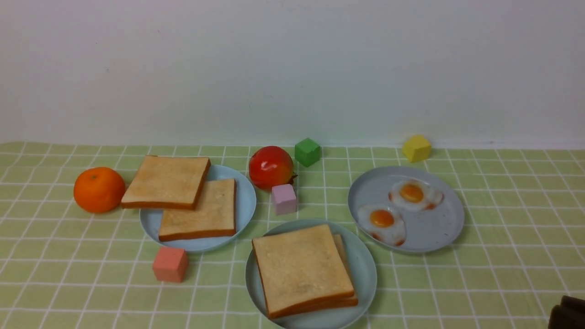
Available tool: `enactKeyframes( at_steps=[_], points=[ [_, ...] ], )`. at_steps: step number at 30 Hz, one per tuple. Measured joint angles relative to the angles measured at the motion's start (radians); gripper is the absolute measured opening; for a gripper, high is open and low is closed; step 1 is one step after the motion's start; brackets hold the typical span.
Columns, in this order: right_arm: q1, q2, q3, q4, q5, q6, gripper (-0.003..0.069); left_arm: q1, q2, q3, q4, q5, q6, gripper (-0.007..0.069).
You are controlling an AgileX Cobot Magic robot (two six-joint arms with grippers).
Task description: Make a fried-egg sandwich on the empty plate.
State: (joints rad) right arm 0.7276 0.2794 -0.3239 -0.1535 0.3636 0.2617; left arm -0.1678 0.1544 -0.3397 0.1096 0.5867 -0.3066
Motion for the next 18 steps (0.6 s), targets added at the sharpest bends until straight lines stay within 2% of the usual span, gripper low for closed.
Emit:
enactKeyframes(
  at_steps=[2,5,9,18],
  points=[
    [0.000,0.000,0.000,0.000,0.000,0.000,0.0124,0.026,-0.073,0.129,0.061,-0.129,-0.030,-0.0013],
    [0.000,0.000,0.000,0.000,0.000,-0.002,0.0127,0.057,-0.151,0.287,0.063,-0.228,-0.034,-0.0013],
    [0.000,0.000,0.000,0.000,0.004,-0.005,0.0134,0.091,-0.165,0.367,0.004,-0.187,-0.033,-0.0013],
    [0.000,-0.001,0.000,-0.003,0.003,-0.005,0.0140,0.091,-0.165,0.369,-0.003,-0.193,-0.026,0.0000]
  ],
)
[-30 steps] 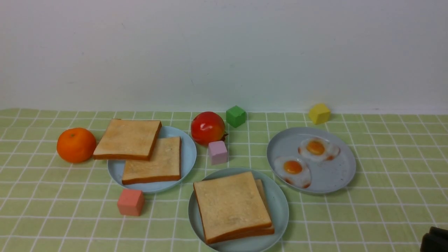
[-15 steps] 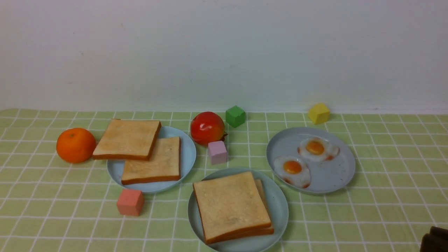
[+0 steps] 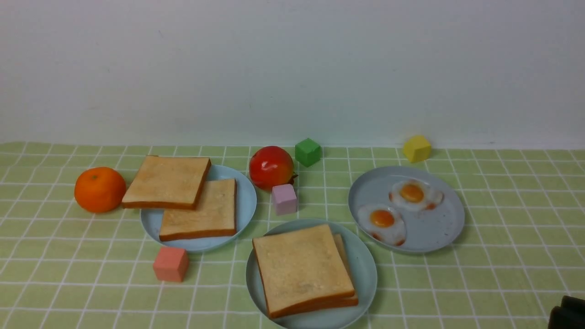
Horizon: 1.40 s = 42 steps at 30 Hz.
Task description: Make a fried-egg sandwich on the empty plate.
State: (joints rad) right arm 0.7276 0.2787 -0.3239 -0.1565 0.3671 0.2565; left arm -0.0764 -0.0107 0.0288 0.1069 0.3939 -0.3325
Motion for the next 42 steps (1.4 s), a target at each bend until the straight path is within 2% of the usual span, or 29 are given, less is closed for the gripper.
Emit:
enactKeyframes(
  at_steps=[18,22,23,26,27,28,29,31,37,42],
  points=[
    [-0.003,0.000,0.000,-0.015,0.000,0.000,0.0155,0.000,0.000,0.000,0.000,-0.001,0.000,0.0014],
    [-0.094,0.000,0.000,-0.015,-0.003,0.000,0.0162,0.000,0.000,0.000,0.000,-0.001,0.000,0.0018],
    [-0.191,0.000,0.002,-0.004,-0.004,0.000,0.0165,0.000,0.000,0.000,0.000,-0.001,0.000,0.0018],
    [-0.370,-0.001,0.034,0.040,-0.010,0.000,0.0170,0.000,0.000,0.000,0.000,-0.001,0.000,0.0022],
    [-0.382,-0.003,0.037,0.042,-0.010,0.000,0.0170,0.000,0.000,0.000,0.000,-0.001,0.000,0.0022],
    [-0.463,-0.021,0.070,0.053,-0.009,0.000,0.0173,0.000,0.000,0.000,0.000,-0.001,0.000,0.0025],
    [-0.472,-0.025,0.074,0.055,-0.009,0.000,0.0173,0.000,0.000,0.000,0.000,-0.001,0.000,0.0025],
    [-0.574,-0.098,0.149,0.062,-0.012,0.000,0.0176,0.000,0.000,0.000,0.000,-0.001,0.000,0.0029],
    [-0.698,-0.231,0.335,0.067,0.010,0.000,0.0176,0.000,0.000,0.000,0.000,-0.001,0.000,0.0030],
    [-0.737,-0.289,0.342,0.068,0.008,0.023,0.0186,0.000,0.000,0.000,0.000,-0.001,0.000,0.0036]
  ],
)
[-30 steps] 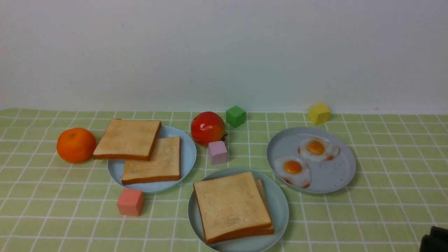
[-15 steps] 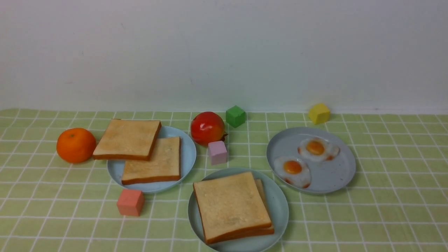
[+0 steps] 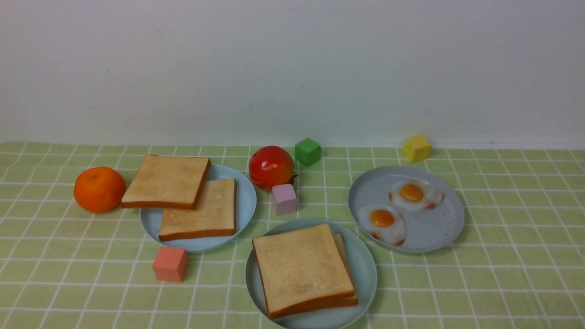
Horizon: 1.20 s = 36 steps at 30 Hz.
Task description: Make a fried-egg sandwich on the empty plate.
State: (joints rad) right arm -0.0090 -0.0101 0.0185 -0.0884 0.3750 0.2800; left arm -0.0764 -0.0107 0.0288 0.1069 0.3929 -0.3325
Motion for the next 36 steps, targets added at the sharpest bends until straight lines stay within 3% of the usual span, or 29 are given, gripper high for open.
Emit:
enactKeyframes(
  at_steps=[36],
  points=[
    [-0.001,0.000,0.000,-0.008,-0.001,0.006,0.0215,0.000,0.000,0.000,0.000,0.000,0.003,0.0069]
  ],
)
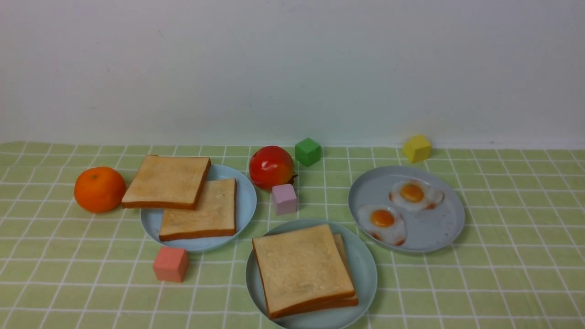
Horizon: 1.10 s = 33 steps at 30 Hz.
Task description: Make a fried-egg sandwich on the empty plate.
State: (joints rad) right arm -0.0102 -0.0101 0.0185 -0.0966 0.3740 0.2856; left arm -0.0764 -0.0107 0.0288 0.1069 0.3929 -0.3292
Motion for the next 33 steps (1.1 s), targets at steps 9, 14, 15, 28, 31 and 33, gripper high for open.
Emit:
enactKeyframes(
  at_steps=[9,14,15,28,31,33],
  points=[
    [0.000,0.000,0.000,0.000,0.000,0.000,0.0228,0.000,0.000,0.000,0.000,0.000,0.000,0.0074],
    [0.000,0.000,0.000,0.000,0.000,0.000,0.0229,0.000,0.000,0.000,0.000,0.000,0.000,0.0079],
    [0.000,0.000,0.000,0.000,0.000,0.000,0.0229,0.000,0.000,0.000,0.000,0.000,0.000,0.0081],
    [0.000,0.000,0.000,0.000,0.000,0.000,0.0238,0.000,0.000,0.000,0.000,0.000,0.000,0.0091],
    [0.000,0.000,0.000,0.000,0.000,0.000,0.0238,0.000,0.000,0.000,0.000,0.000,0.000,0.0091],
    [0.000,0.000,0.000,0.000,0.000,0.000,0.0238,0.000,0.000,0.000,0.000,0.000,0.000,0.0091]
  ],
)
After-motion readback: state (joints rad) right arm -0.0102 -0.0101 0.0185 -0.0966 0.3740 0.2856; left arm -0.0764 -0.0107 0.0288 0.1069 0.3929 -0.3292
